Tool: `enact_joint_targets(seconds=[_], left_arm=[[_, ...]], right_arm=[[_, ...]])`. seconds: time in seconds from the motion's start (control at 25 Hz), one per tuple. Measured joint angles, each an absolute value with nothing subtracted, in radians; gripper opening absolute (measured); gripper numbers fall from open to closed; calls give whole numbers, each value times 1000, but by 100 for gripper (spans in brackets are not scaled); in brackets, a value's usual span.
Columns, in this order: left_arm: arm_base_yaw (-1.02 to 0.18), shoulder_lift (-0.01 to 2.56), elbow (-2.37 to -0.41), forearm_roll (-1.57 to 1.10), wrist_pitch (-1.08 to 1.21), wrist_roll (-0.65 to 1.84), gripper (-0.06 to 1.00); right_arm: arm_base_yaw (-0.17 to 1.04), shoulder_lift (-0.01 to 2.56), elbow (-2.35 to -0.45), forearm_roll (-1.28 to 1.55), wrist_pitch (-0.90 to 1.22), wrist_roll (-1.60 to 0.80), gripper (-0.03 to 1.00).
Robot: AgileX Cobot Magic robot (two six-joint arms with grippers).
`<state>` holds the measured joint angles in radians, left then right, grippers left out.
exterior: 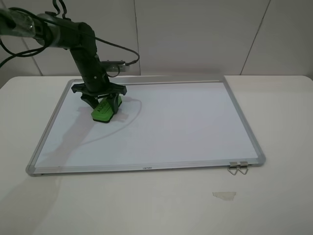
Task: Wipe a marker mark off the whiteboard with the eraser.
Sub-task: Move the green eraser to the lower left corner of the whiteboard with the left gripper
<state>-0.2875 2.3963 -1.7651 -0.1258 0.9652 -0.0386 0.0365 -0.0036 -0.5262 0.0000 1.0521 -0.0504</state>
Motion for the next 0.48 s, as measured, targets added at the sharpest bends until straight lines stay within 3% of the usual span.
enact_joint_targets(seconds=[0.48], left_arm=[[-276,2181,-1729,-27,1157,-88,60]], right_arm=[[37,-4,-526,0,1052,-50,82]])
